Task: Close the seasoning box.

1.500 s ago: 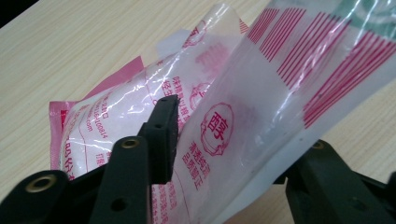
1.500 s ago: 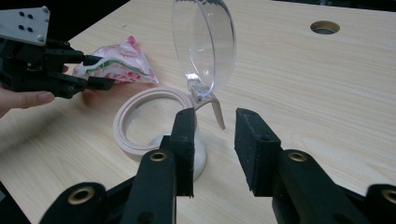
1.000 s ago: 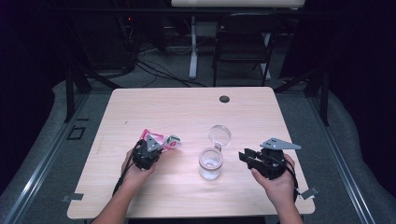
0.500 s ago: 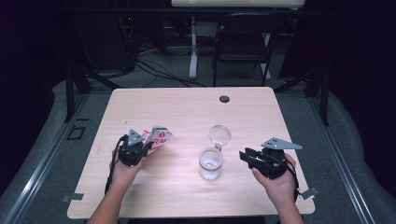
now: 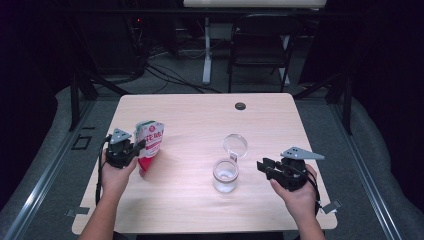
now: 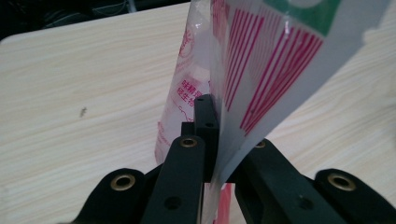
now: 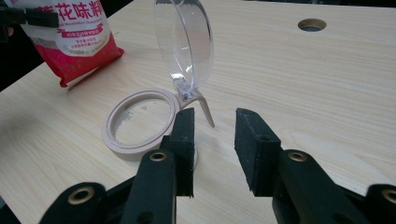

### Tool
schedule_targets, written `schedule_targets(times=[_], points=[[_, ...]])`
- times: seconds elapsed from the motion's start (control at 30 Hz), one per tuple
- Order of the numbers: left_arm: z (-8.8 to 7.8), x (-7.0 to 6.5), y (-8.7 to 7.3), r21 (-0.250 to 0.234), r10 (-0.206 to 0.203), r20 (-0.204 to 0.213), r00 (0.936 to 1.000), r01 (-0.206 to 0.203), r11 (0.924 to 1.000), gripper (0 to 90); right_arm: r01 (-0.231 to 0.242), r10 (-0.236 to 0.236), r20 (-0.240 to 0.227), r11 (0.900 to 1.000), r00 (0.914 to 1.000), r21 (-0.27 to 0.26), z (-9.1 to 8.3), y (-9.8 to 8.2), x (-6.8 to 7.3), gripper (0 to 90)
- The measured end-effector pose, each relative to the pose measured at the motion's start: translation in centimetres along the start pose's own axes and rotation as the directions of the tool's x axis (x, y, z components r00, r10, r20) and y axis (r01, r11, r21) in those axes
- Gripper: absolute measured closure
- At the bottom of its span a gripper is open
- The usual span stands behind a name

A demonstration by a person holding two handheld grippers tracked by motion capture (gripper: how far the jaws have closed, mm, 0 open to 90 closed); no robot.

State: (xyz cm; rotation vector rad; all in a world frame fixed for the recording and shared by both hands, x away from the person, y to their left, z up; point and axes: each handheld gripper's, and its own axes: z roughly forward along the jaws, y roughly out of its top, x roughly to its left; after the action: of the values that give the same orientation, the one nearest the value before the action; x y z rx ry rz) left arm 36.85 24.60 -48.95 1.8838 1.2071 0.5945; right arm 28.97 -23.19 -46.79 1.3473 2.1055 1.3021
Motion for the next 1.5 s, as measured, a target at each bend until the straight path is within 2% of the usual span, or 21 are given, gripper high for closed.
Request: schedule_targets(times=[0.2, 0.47, 0.7, 0.9, 1.03, 1.27, 1.4, 1.5], points=[[-0.2, 1.1, 1.5, 0.005, -0.001, -0.018, 0.9998, 0.002, 1.0, 90.0, -0.003, 0.003, -0.002, 1.0, 1.0, -0.003, 0.2, 0.0, 0.0, 68.7], [-0.6, 1.9, 3.9, 0.016, 0.023, -0.038, 0.999, -0.023, 0.9996, 90.0, -0.007, 0.007, -0.004, 1.0, 1.0, -0.005, 0.2, 0.0, -0.2, 68.6], [-1.2, 1.2, 5.2, -0.01, 0.046, -0.013, 0.9989, -0.046, 0.9989, 90.0, -0.014, 0.014, -0.004, 1.0, 0.9999, -0.013, 0.1, 0.0, -0.3, 68.6], [-1.7, -1.0, 5.8, -0.025, 0.079, 0.056, 0.9953, -0.077, 0.9967, 90.0, -0.013, 0.013, -0.006, 1.0, 0.9999, -0.019, 0.1, 0.0, -0.2, 68.6], [-1.7, -2.6, 6.0, -0.03, 0.112, 0.102, 0.9884, -0.11, 0.9935, 90.0, -0.007, 0.007, -0.01, 1.0, 0.9999, -0.013, 0.1, 0.0, -0.2, 68.7], [-1.1, -5.9, 6.0, -0.046, 0.173, 0.186, 0.9671, -0.168, 0.9848, 90.0, -0.002, 0.001, -0.006, 1.0, 1.0, -0.013, 0.1, 0.1, -0.1, 69.2], [-0.8, -7.2, 5.3, -0.059, 0.187, 0.226, 0.9561, -0.178, 0.9823, 90.0, 0.0, -0.001, -0.01, 1.0, 1.0, -0.018, 0.1, 0.1, 0.0, 69.3], [-0.3, -8.3, 4.3, -0.041, 0.206, 0.246, 0.9471, -0.203, 0.9784, 90.0, 0.003, -0.004, -0.01, 1.0, 0.9999, -0.016, 0.1, 0.1, 0.1, 69.3]])
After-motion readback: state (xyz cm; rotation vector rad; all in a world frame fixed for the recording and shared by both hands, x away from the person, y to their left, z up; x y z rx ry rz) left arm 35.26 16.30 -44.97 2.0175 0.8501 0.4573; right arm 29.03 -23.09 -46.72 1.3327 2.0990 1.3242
